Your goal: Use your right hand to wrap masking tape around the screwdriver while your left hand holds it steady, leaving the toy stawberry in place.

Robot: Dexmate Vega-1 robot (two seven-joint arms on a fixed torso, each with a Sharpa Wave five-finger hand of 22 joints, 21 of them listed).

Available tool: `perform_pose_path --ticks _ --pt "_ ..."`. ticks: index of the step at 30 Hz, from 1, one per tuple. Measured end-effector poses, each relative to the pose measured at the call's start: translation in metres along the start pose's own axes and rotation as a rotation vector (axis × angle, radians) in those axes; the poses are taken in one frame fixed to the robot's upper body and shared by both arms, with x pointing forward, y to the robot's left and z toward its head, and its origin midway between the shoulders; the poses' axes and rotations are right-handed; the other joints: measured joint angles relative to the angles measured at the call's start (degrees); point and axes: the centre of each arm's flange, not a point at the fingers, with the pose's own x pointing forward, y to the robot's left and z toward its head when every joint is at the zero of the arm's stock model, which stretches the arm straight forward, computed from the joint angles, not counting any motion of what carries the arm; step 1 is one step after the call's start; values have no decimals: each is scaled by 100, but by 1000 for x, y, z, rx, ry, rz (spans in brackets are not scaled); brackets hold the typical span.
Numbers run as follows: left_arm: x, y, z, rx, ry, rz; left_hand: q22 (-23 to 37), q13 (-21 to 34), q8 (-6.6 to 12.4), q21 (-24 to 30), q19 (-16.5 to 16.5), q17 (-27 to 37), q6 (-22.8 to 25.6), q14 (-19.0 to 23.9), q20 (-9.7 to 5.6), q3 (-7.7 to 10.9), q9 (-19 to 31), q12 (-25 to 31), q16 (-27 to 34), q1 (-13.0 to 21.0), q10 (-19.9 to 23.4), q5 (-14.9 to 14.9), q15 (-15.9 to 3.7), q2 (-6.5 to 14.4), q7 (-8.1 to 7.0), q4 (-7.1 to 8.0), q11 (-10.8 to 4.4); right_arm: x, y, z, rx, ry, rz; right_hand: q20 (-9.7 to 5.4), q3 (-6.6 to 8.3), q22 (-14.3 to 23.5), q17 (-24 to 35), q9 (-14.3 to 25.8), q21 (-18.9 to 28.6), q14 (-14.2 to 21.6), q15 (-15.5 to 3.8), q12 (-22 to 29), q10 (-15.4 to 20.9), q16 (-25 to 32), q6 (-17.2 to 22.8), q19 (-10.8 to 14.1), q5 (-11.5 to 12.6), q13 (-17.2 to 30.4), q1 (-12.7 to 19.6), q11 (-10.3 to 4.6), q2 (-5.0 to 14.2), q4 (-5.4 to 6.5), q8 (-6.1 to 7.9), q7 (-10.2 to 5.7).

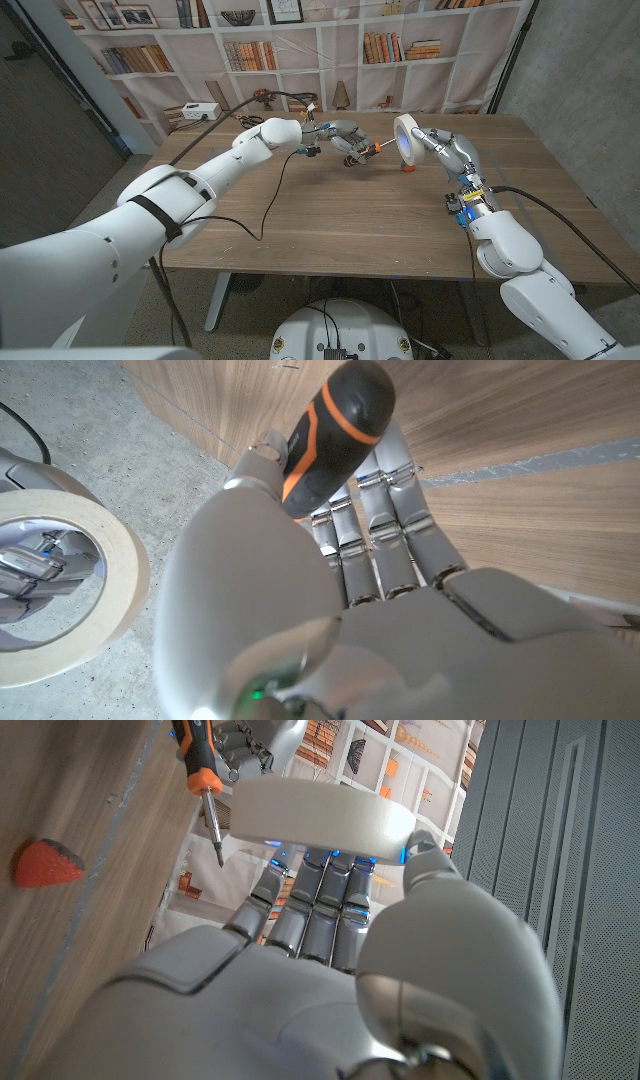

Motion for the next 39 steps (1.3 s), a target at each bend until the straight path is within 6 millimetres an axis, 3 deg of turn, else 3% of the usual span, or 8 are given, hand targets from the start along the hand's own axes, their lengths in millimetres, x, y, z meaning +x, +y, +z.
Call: perform_pose_path --ticks 13,17,26,33,39 --pt "-3 6 -7 -57 5 46 -27 1 -10 44 -19 0 0 0 20 0 0 -28 -14 0 1 -17 0 0 0 0 0 5 3 -5 -36 45 34 0 0 -24 -17 -26 89 -51 -12 -3 0 44 0 0 -18 -6 0 0 0 0 1 0" --pt "-3 8 -7 -82 -3 54 -53 248 -30 88 -19 176 1 1 20 0 0 -83 -14 0 20 -17 0 0 1 0 18 4 3 -5 -41 49 34 0 0 -24 -42 -41 89 -51 -12 -6 -21 44 0 0 -34 -4 0 -21 0 0 1 0" --pt "3 17 -19 -327 26 28 -79 338 -41 123 -18 207 21 1 21 0 0 -110 -15 0 21 -50 1 0 21 0 18 5 -1 -7 -53 59 26 0 0 -51 -69 -92 166 -51 -12 -5 -21 84 0 0 -41 -75 1 -21 -1 0 10 0" --pt "6 11 -29 -533 68 -23 -80 377 -42 132 -18 210 22 1 21 0 0 -132 -17 0 22 -67 1 0 22 0 19 9 -4 -9 -56 61 30 0 0 -51 -69 -126 208 -51 -12 -5 -21 91 0 0 -61 -85 1 -21 -1 0 38 0" --pt "11 9 -25 -608 73 -67 -106 380 -55 144 -18 212 30 6 21 0 0 -134 -23 1 32 -83 6 -1 30 0 30 13 -5 -11 -54 62 39 0 1 -76 -95 -133 231 -104 -2 -15 -21 106 0 0 -79 -109 2 -21 -1 0 39 0"
